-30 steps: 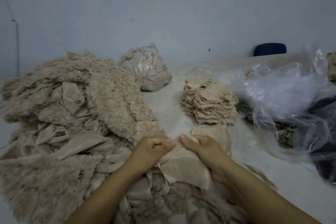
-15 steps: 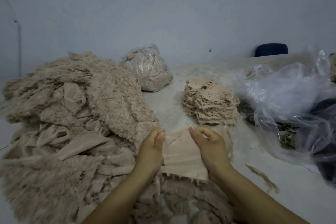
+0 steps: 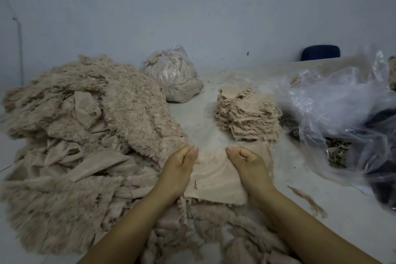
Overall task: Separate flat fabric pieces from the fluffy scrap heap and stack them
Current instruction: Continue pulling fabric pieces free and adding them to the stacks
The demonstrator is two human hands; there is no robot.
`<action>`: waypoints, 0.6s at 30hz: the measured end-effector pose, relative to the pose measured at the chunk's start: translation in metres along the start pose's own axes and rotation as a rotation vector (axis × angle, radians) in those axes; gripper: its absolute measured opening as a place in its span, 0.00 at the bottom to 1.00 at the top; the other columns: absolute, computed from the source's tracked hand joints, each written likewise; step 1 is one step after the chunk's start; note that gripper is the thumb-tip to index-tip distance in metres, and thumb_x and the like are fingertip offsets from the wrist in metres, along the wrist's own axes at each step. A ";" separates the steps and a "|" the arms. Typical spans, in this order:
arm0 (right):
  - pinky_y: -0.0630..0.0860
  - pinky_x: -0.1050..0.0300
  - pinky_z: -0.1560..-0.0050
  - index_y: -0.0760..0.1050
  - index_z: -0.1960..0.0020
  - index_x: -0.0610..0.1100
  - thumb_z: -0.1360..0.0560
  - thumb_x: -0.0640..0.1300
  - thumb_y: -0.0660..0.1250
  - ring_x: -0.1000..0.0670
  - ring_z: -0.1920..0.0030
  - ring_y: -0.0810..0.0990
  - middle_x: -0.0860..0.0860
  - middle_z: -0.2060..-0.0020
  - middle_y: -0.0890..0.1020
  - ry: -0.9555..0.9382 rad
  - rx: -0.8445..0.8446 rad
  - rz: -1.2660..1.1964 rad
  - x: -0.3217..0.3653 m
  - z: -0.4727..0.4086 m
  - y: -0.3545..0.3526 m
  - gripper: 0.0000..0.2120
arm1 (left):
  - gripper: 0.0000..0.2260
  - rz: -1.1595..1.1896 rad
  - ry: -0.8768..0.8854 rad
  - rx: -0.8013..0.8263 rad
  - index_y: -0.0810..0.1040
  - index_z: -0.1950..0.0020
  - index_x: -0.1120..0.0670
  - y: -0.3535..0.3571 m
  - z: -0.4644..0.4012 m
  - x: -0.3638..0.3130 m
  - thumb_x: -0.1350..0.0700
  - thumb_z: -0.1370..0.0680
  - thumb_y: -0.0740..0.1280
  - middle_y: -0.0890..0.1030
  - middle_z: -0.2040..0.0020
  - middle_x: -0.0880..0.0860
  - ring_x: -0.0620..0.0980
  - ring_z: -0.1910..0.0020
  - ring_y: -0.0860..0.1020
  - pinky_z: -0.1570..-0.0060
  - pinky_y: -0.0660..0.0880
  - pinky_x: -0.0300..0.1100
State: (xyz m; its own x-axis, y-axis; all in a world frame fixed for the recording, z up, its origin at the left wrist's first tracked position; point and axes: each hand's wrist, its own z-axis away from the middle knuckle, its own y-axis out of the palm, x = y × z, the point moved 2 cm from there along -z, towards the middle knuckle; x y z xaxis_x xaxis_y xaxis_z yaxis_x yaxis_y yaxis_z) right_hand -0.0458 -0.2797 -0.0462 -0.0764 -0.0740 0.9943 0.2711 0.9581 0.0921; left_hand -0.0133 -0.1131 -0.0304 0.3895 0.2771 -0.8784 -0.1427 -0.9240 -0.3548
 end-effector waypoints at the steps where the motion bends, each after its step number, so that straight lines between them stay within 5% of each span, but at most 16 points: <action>1: 0.72 0.56 0.64 0.74 0.64 0.38 0.30 0.61 0.68 0.47 0.66 0.74 0.45 0.69 0.75 0.001 0.060 0.029 0.000 0.001 0.003 0.24 | 0.16 -0.006 0.005 0.002 0.65 0.66 0.54 0.001 0.000 0.000 0.50 0.20 0.58 0.65 0.68 0.51 0.44 0.69 0.64 0.67 0.63 0.40; 4: 0.79 0.49 0.53 0.73 0.59 0.40 0.35 0.69 0.70 0.45 0.57 0.82 0.47 0.62 0.80 0.102 0.277 0.065 0.000 0.006 0.015 0.30 | 0.15 0.014 0.024 0.053 0.66 0.65 0.55 0.008 -0.001 -0.002 0.50 0.21 0.59 0.66 0.69 0.49 0.43 0.70 0.64 0.66 0.64 0.40; 8: 0.74 0.63 0.67 0.74 0.61 0.43 0.32 0.57 0.72 0.55 0.66 0.78 0.54 0.69 0.80 0.114 0.407 0.031 -0.002 0.014 0.027 0.17 | 0.15 0.087 0.001 0.079 0.66 0.66 0.53 0.010 -0.001 -0.002 0.52 0.19 0.58 0.66 0.70 0.44 0.42 0.70 0.64 0.67 0.64 0.38; 12: 0.78 0.54 0.58 0.80 0.59 0.41 0.26 0.42 0.69 0.46 0.60 0.81 0.42 0.61 0.83 0.096 0.320 -0.146 -0.002 0.013 0.021 0.05 | 0.16 0.014 0.012 0.093 0.69 0.63 0.54 -0.001 0.002 0.004 0.42 0.25 0.57 0.70 0.70 0.42 0.41 0.69 0.68 0.66 0.66 0.38; 18: 0.73 0.50 0.53 0.78 0.54 0.31 0.30 0.46 0.70 0.44 0.57 0.78 0.40 0.59 0.81 0.040 0.321 -0.056 -0.006 0.012 0.010 0.16 | 0.11 -0.073 0.015 0.158 0.71 0.62 0.50 -0.004 0.001 0.010 0.53 0.20 0.61 0.72 0.69 0.42 0.40 0.67 0.69 0.62 0.68 0.42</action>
State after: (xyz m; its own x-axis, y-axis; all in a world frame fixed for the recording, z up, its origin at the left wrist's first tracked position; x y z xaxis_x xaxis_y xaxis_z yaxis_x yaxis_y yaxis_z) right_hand -0.0544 -0.2667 -0.0523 -0.0434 -0.1335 0.9901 -0.0498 0.9901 0.1313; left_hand -0.0095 -0.1066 -0.0383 0.4172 0.3368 -0.8441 -0.2540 -0.8486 -0.4641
